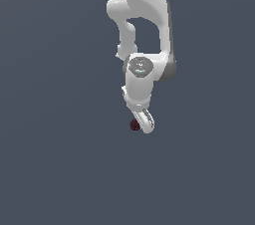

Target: Pick up the object and move it to a goal position.

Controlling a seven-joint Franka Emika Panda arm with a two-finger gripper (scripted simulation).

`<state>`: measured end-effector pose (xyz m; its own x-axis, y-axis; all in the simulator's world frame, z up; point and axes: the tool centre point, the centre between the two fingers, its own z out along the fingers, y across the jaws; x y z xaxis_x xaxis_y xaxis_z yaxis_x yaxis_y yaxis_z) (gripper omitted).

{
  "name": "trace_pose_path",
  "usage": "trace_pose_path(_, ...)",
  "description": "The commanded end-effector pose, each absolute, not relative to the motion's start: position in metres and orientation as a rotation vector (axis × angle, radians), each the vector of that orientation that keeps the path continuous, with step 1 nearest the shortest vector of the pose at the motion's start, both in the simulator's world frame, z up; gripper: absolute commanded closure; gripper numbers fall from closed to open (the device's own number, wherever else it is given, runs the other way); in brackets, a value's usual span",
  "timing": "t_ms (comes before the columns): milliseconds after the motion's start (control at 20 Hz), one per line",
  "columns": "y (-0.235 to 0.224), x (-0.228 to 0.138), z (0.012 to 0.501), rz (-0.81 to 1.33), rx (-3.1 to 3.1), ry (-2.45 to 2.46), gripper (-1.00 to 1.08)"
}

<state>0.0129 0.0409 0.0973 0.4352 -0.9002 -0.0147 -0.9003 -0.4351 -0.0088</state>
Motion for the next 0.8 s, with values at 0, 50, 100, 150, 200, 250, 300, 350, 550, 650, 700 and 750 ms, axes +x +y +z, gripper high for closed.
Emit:
trace_pose_path(0,0.041,0.013,0.093,0.010,-2.596,1.749,-0.92)
trace_pose_path(50,0.041,0.013,0.091,0.009,-2.577,1.779,-0.92)
trace_pose_path(100,0.041,0.013,0.089,0.009,-2.558,1.808,-0.92)
trace_pose_path(150,0.041,0.012,0.088,0.008,-2.541,1.834,-0.92)
trace_pose_path(200,0.041,0.012,0.087,0.007,-2.525,1.858,-0.92)
trace_pose_path(250,0.040,0.012,0.085,0.006,-2.510,1.880,-0.92)
trace_pose_path(300,0.040,0.012,0.084,0.005,-2.495,1.901,-0.92)
trace_pose_path(350,0.040,0.012,0.083,0.004,-2.482,1.919,-0.92)
trace_pose_path(550,0.040,0.012,0.080,0.002,-2.441,1.975,-0.92)
trace_pose_path(650,0.040,0.012,0.079,0.001,-2.428,1.992,-0.92)
trace_pose_path(700,0.040,0.012,0.079,0.000,-2.424,1.998,-0.92)
trace_pose_path(750,0.040,0.012,0.079,0.000,-2.421,2.002,-0.92)
